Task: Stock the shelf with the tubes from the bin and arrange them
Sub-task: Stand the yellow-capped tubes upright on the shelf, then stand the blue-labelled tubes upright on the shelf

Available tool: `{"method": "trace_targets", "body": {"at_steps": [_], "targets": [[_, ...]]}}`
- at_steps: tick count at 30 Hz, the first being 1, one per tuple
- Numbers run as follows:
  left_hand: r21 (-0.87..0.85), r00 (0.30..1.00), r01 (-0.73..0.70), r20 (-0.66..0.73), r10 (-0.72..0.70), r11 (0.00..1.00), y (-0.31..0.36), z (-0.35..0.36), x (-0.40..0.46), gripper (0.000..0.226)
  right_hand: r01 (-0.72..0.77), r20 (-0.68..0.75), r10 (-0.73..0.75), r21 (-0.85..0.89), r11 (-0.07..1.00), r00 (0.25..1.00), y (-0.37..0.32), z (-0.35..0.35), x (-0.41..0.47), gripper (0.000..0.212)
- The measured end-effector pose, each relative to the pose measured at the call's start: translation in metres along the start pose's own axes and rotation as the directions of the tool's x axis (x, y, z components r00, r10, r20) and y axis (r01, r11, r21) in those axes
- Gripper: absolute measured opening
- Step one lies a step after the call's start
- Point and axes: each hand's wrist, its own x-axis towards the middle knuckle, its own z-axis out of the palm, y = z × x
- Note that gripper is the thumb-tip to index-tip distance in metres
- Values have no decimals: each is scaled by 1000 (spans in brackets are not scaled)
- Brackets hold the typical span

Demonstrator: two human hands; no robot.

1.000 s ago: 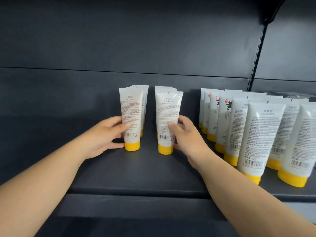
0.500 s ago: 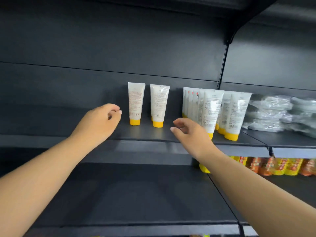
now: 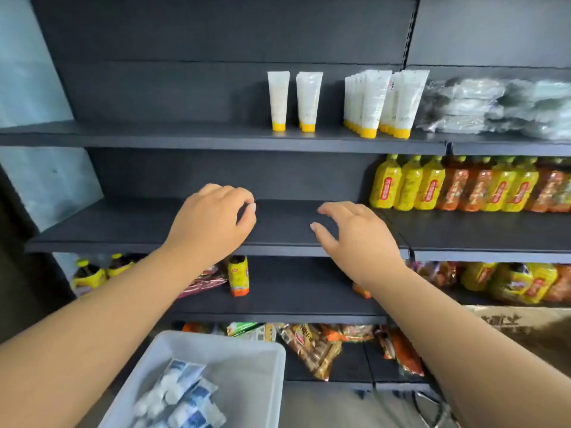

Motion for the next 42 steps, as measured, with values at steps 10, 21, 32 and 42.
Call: {"method": "trace_targets", "body": {"at_steps": [10, 21, 32, 42], "targets": [[-10, 966, 148, 218, -142, 989, -78, 35, -133, 46, -103, 250, 77, 90, 991, 965, -50, 103, -64, 36], [-30, 686, 529, 603, -406, 848, -230, 154, -226, 20, -467, 625, 355, 18, 884, 695, -104, 290, -66, 33], [110, 290, 770, 817, -499, 629, -288, 290, -301, 31, -845, 797, 560, -125, 521, 228, -123, 486, -98, 26], [64, 247, 927, 635, -732, 369, -318, 362, -301, 34, -983, 779, 614, -179, 28, -124, -123, 607, -122, 34]]}}
